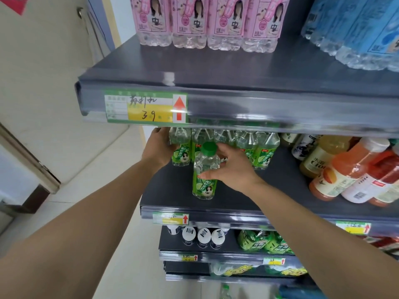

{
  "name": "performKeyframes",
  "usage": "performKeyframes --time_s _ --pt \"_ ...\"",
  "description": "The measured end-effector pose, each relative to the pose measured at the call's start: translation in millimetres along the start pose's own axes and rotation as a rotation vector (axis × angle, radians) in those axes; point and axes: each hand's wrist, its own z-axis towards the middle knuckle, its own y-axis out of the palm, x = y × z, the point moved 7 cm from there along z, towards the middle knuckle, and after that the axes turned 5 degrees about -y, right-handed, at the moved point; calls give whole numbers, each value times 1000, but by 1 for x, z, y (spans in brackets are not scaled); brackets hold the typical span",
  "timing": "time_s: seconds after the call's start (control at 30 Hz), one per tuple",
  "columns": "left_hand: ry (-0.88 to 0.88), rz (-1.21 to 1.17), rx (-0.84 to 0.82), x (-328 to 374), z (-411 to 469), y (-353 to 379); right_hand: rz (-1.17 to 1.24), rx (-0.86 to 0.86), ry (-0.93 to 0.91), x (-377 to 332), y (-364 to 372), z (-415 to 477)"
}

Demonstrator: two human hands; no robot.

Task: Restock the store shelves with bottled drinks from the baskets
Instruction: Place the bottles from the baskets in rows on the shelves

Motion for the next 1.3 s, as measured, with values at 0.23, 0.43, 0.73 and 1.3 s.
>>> performKeyframes --time_s 0.23,0.43,0.73,1.3 --pt "-87 20 -14 -31 -34 14 -59 -19 -81 -15 15 9" --pt "-62 -72 -98 -46 -54 25 -115 25 -184 -30 30 27" --pt "-44 -305 -142 -51 -58 31 -119 100 -241 -24 46 52" --pt "-11 -200 -37 -47 -59 28 4 163 -104 15 66 45"
